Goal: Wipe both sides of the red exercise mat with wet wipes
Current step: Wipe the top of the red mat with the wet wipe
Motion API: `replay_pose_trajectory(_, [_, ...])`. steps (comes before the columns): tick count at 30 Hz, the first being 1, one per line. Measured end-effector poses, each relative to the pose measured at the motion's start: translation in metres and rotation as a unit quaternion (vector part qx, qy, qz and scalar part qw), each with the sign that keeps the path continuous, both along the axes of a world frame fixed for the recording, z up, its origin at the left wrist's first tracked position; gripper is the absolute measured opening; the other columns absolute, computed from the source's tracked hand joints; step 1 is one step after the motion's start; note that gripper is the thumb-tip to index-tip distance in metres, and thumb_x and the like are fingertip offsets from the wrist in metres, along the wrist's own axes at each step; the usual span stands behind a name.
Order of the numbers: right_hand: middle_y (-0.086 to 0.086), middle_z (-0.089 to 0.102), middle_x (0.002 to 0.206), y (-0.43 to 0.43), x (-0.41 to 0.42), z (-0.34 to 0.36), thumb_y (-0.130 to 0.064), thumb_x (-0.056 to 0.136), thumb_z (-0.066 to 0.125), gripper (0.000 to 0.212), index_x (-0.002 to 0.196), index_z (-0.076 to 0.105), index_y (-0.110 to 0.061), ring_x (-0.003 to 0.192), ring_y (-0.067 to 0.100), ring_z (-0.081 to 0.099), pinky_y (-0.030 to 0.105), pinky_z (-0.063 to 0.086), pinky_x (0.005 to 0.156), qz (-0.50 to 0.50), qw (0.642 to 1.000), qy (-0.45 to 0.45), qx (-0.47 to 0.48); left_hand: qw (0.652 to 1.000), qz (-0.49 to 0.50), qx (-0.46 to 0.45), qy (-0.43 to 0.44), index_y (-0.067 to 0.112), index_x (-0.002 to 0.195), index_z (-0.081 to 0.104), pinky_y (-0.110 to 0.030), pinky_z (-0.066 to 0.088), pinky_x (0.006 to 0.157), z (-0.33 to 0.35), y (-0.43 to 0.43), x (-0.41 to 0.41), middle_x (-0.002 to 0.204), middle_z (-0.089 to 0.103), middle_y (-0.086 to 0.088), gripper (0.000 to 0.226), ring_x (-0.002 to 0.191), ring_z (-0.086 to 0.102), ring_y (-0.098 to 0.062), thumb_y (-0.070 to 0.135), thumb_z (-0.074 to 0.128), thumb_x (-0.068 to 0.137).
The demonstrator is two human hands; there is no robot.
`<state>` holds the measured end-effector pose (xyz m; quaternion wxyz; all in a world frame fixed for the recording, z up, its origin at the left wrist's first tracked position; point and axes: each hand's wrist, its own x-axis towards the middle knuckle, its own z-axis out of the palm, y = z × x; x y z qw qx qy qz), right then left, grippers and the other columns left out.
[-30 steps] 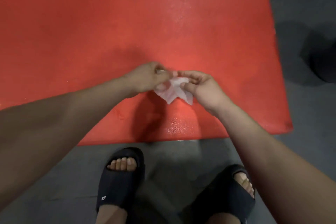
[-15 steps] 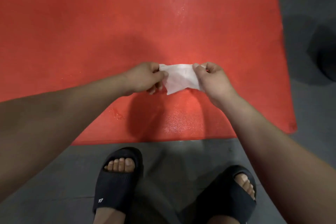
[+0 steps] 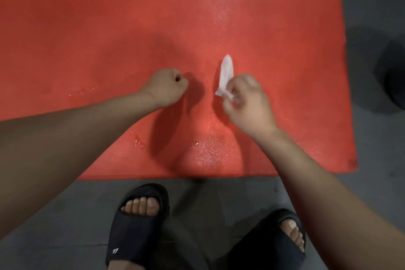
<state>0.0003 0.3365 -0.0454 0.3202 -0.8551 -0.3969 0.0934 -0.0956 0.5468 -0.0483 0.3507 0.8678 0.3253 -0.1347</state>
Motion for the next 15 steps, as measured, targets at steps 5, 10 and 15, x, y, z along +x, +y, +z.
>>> replay_pose_trajectory(5, [0.006,0.061,0.099,-0.009,-0.030,-0.026,-0.017,0.080,0.058,0.014,0.093,0.061,-0.015,0.093,0.033,0.056,0.041,0.050,0.078,0.208,0.964,0.014,-0.164,0.999,-0.009,-0.009,-0.034,0.010,0.093,0.070,-0.038,0.051,0.079,-0.004,0.003,-0.011,0.089,0.073,-0.009,0.019,0.088,0.066,-0.028,0.020,0.054,0.094])
replay_pose_trajectory(10, [0.012,0.069,0.096,0.016,-0.011,-0.022,-0.014,0.090,0.054,0.017,0.099,0.069,-0.015,0.090,0.034,0.064,0.041,0.050,0.078,0.166,0.969,0.094,-0.156,0.999,-0.022,-0.007,-0.038,0.008,0.098,0.072,-0.030,0.043,0.072,-0.005,0.000,-0.016,0.093,0.072,-0.009,0.019,0.087,0.064,-0.024,0.018,0.055,0.096])
replay_pose_trajectory(15, [0.012,0.050,0.119,0.040,0.008,-0.030,-0.024,0.086,0.070,0.038,0.121,0.058,-0.017,0.107,0.034,0.054,0.040,0.046,0.094,0.058,0.978,0.066,-0.188,0.999,-0.025,0.008,-0.041,0.007,0.097,0.072,-0.033,0.045,0.074,-0.007,0.005,-0.020,0.093,0.073,-0.011,0.020,0.089,0.066,-0.027,0.017,0.054,0.096])
